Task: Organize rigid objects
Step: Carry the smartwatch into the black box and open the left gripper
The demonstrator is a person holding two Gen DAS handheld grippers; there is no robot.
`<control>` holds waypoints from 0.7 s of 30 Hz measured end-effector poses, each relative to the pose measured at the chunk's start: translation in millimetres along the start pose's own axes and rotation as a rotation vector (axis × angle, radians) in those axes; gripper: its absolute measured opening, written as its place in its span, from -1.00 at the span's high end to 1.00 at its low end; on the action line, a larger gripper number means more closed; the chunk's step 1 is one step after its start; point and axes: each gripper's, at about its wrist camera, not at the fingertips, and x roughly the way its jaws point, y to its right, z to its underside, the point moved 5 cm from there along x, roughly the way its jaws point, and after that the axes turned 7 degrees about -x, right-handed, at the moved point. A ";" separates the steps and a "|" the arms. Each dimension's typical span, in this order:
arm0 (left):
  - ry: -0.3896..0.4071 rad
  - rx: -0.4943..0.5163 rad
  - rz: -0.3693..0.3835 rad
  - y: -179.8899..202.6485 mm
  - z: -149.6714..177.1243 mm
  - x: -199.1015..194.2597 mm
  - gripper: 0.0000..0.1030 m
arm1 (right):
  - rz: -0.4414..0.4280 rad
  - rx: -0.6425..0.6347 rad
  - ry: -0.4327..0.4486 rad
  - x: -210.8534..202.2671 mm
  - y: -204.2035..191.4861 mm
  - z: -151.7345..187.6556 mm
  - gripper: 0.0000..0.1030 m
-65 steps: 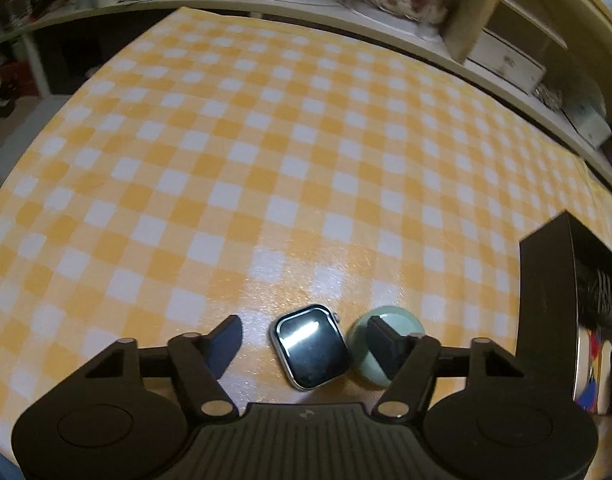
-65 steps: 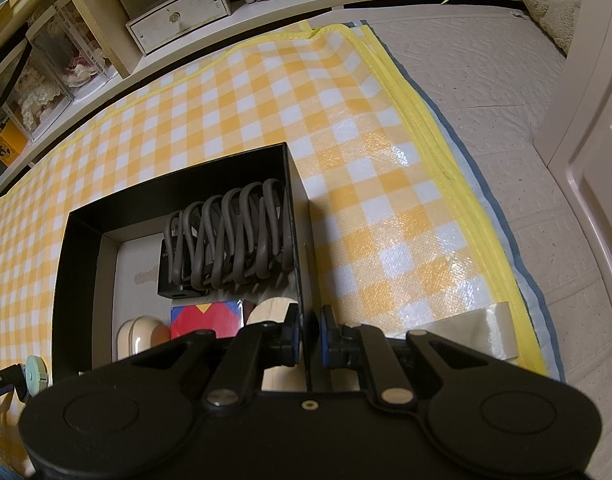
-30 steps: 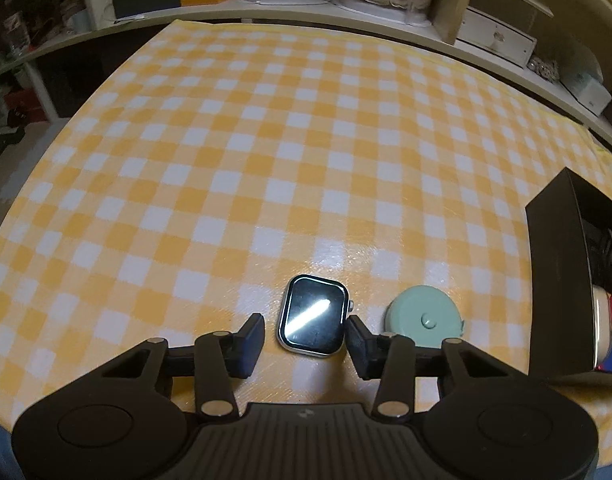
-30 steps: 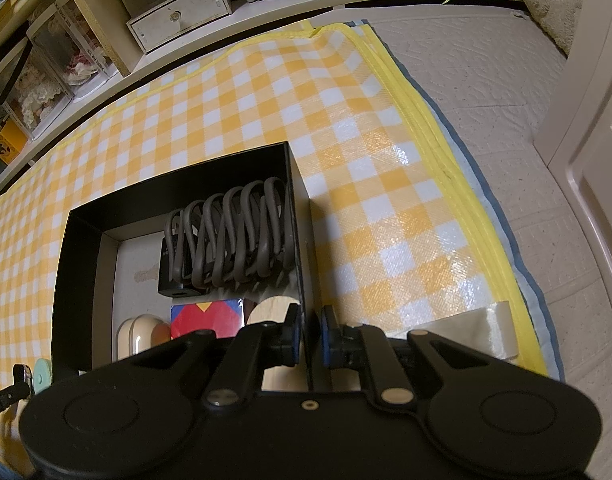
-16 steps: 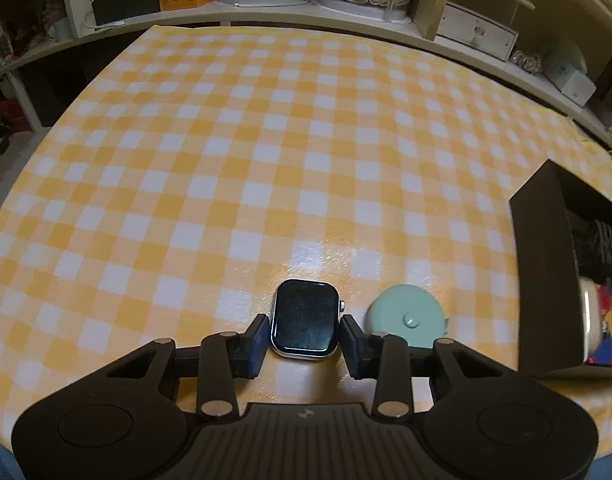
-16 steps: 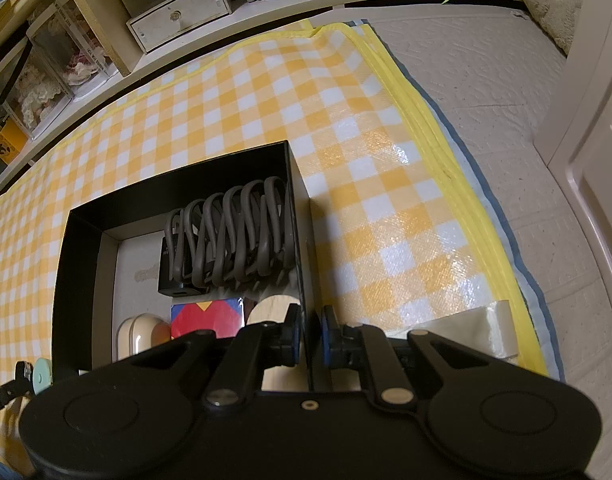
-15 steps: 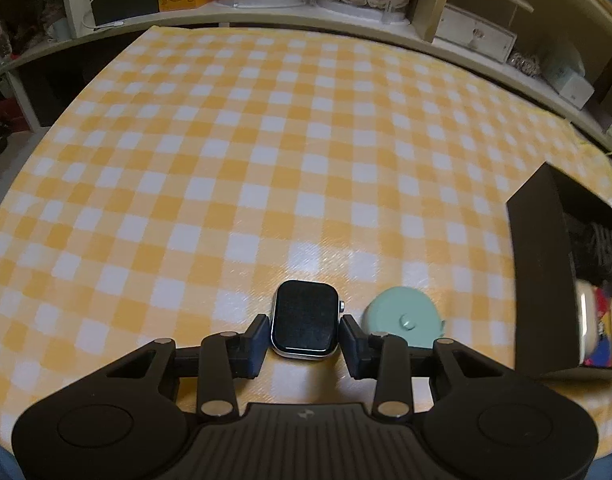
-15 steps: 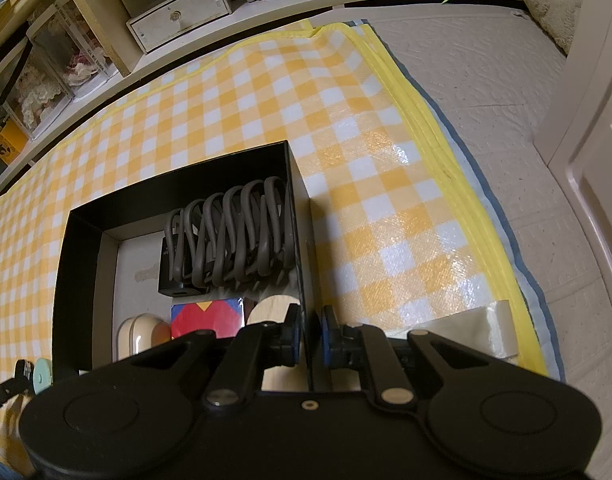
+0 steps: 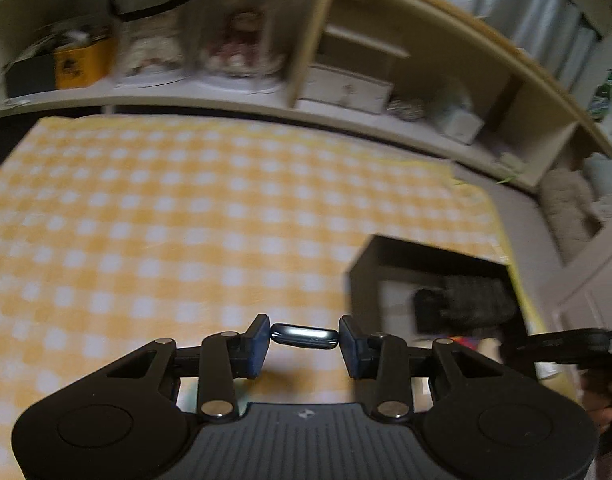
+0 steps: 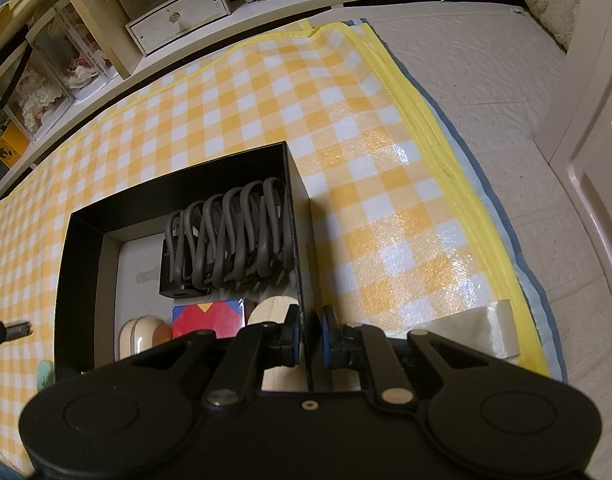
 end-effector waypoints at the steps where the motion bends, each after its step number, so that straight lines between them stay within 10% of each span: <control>1: 0.001 0.001 0.013 6.5 -0.3 1.3 0.25 | -0.001 0.001 0.000 0.2 0.2 -0.1 0.77; 21: 0.058 0.169 0.027 85.1 18.0 39.6 0.25 | -0.010 0.005 -0.001 -0.1 1.5 0.6 0.77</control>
